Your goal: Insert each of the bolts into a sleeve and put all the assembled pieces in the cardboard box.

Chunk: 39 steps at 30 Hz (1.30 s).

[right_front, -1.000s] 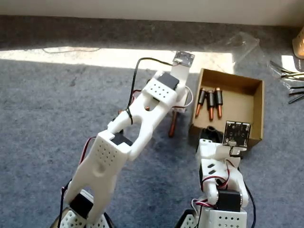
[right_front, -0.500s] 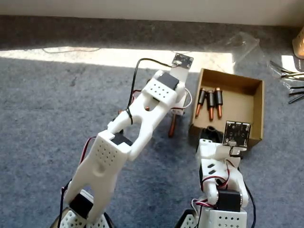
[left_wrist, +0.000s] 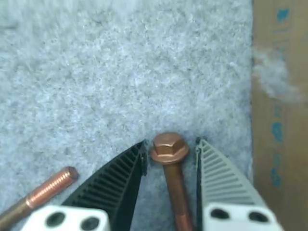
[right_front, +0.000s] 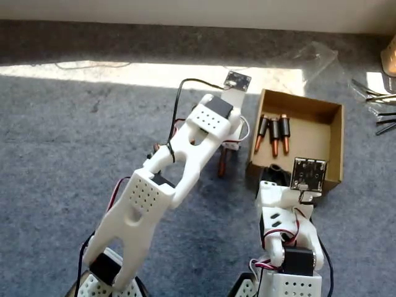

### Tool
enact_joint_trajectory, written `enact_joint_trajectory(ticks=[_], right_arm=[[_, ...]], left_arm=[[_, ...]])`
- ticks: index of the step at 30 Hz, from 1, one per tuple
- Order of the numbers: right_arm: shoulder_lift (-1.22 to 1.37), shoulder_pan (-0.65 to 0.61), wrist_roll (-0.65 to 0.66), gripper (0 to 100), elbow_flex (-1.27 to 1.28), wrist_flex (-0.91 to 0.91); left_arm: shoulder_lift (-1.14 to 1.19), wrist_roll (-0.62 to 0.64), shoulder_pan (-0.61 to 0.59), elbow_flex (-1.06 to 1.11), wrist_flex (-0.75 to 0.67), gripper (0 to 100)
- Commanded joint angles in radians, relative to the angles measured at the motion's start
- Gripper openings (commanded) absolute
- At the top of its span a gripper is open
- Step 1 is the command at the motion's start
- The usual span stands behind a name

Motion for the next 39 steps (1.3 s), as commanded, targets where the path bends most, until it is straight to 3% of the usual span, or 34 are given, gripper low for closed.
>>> enact_joint_trajectory(ticks=[1, 6, 21, 24, 30, 39], right_arm=[[-0.013, 0.012, -0.006, 0.5, -0.012, -0.03], [-0.013, 0.012, -0.006, 0.5, -0.012, -0.03], [-0.013, 0.012, -0.006, 0.5, -0.012, -0.03], [-0.013, 0.012, -0.006, 0.5, -0.012, -0.03], [-0.013, 0.012, -0.006, 0.5, -0.012, -0.03], [-0.013, 0.012, -0.006, 0.5, -0.012, -0.03]], left_arm=[[0.002, 0.006, -0.033, -0.03, -0.021, 13], [0.004, 0.005, -0.036, -0.025, -0.017, 1], [-0.002, 0.006, -0.038, -0.03, 0.048, 2], [-0.002, 0.008, -0.038, -0.031, 0.069, 7], [-0.004, 0.132, -0.038, -0.031, 0.11, 14], [-0.005, 0.14, -0.03, -0.031, 0.112, 14]])
